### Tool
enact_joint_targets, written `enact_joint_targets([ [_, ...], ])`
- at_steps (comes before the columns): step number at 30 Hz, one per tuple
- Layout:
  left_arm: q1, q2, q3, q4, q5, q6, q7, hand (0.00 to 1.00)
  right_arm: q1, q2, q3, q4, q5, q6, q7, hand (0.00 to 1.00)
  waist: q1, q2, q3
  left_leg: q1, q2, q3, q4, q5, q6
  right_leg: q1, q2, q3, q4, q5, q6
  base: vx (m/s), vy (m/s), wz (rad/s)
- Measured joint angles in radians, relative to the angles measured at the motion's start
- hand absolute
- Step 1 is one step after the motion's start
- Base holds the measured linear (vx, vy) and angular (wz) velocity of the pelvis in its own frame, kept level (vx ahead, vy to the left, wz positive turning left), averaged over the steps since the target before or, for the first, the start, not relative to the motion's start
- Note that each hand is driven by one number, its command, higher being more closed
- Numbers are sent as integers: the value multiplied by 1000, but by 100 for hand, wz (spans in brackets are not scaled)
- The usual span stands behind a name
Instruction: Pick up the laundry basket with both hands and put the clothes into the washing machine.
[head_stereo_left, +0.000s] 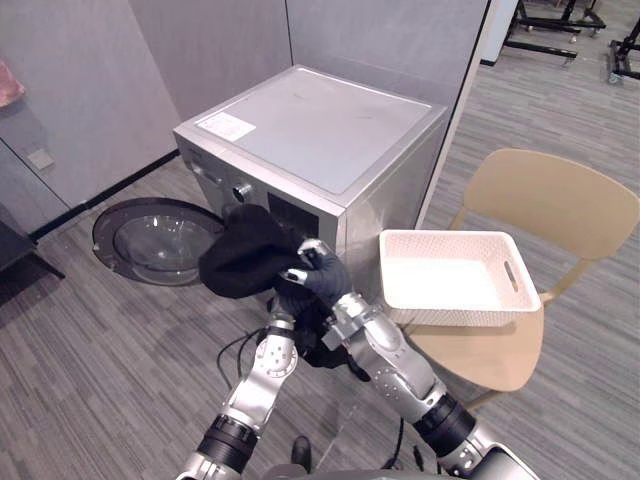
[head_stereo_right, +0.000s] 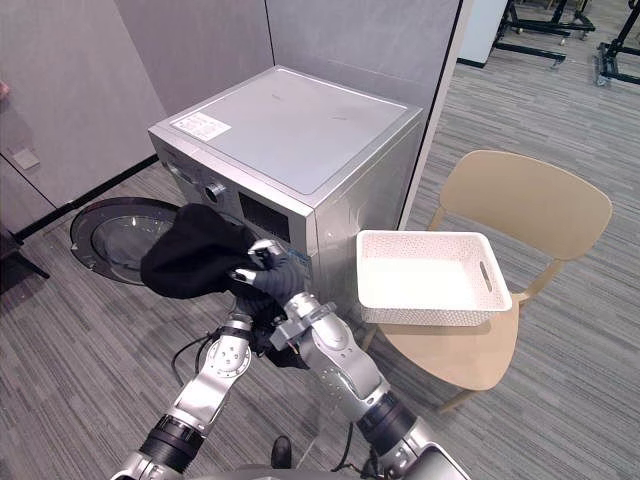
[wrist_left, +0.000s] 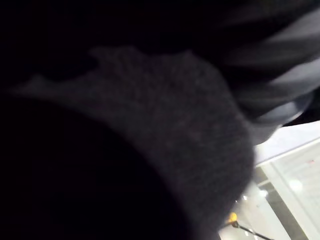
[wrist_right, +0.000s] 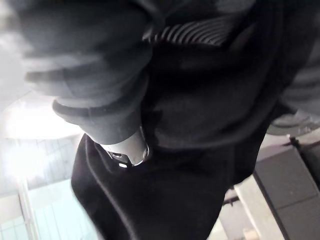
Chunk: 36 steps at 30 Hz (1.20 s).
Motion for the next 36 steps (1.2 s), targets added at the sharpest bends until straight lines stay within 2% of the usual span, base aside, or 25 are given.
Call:
enact_joint_targets([
  [1,8,-4,17,-4,0,0,0,100,9,-2,-15,0,-11,0,0,0,0,-1,0,0,-1,0,0,0,0,0,0,0,0,0,0,0,0,0],
  [5,86,-13,126,-47,-21,0,0,100,68,-23,-171,-16,-209,2,-16,0,0,-8,-6,6,-3,-1,-1,0,0,7,0,-1,0,0,1,0,0,0],
  [7,133,-17,176,-53,-21,0,-1,100,112,-51,-257,-69,-350,1,-38,0,1,-10,-6,14,-4,-3,-3,0,0,15,-1,-3,-1,-1,2,0,0,0],
  [14,209,-21,268,-52,-36,0,-8,100,231,-131,-387,-75,-555,3,-63,0,-2,-16,-11,6,-1,-14,-9,0,0,14,-2,-12,-5,-5,7,-7,-2,4],
  [16,215,-11,270,2,-45,-4,-13,100,276,-159,-408,-54,-611,4,-63,0,-1,-18,-16,-3,2,-25,-8,0,0,10,-1,-20,-5,-5,7,10,-11,12],
  [18,219,-9,297,79,-68,-3,-31,100,298,-177,-430,31,-669,11,-57,0,2,-25,-22,-14,-1,-30,-8,1,-2,1,0,-25,-5,-4,5,16,-3,8],
  [23,253,10,360,272,-108,2,-82,100,317,-182,-493,394,-826,43,-41,0,3,-34,-16,-49,-7,-87,-6,10,-11,-6,2,-84,2,-17,2,19,-18,36],
  [27,252,18,422,386,-108,16,-99,100,310,-178,-546,602,-874,70,-50,0,10,-23,31,-121,-18,-165,-3,38,-11,-43,-22,-197,83,-84,13,-10,-21,87],
  [28,253,27,433,425,-107,25,-101,100,313,-174,-577,654,-881,82,-70,0,8,-22,47,-142,-15,-92,-7,13,39,-51,-48,-258,128,-109,12,-24,15,115],
  [30,244,28,446,465,-107,31,-101,100,324,-169,-615,684,-881,98,-90,0,0,-33,53,-156,-15,68,0,-37,140,-52,-92,-318,152,-120,21,96,77,133],
  [31,230,26,445,503,-106,32,-101,100,322,-172,-648,722,-880,110,-106,0,3,-45,67,-176,0,287,36,-57,176,-51,-140,-383,181,-131,34,160,108,131],
  [32,230,27,446,512,-106,34,-101,100,321,-172,-658,729,-880,115,-111,0,4,-41,67,-182,12,354,55,-56,175,-51,-152,-401,195,-141,44,230,163,136],
  [33,243,28,453,528,-107,34,-100,100,319,-180,-666,744,-878,117,-117,0,2,-26,68,-182,37,429,95,34,154,-31,-165,-441,226,-162,66,257,130,113],
  [34,246,36,463,549,-106,35,-95,100,313,-174,-667,765,-875,123,-127,0,1,-33,73,-173,12,402,108,22,92,3,-185,-462,239,-172,78,297,154,111],
  [35,246,42,464,552,-106,36,-94,100,312,-165,-664,765,-868,124,-130,0,1,-43,78,-169,-4,384,111,20,91,19,-196,-465,238,-173,79,234,108,107],
  [36,246,54,464,558,-106,34,-94,100,298,-142,-665,768,-857,126,-133,0,3,-66,93,-167,-27,354,123,1,92,46,-214,-466,237,-179,90,157,90,79],
])
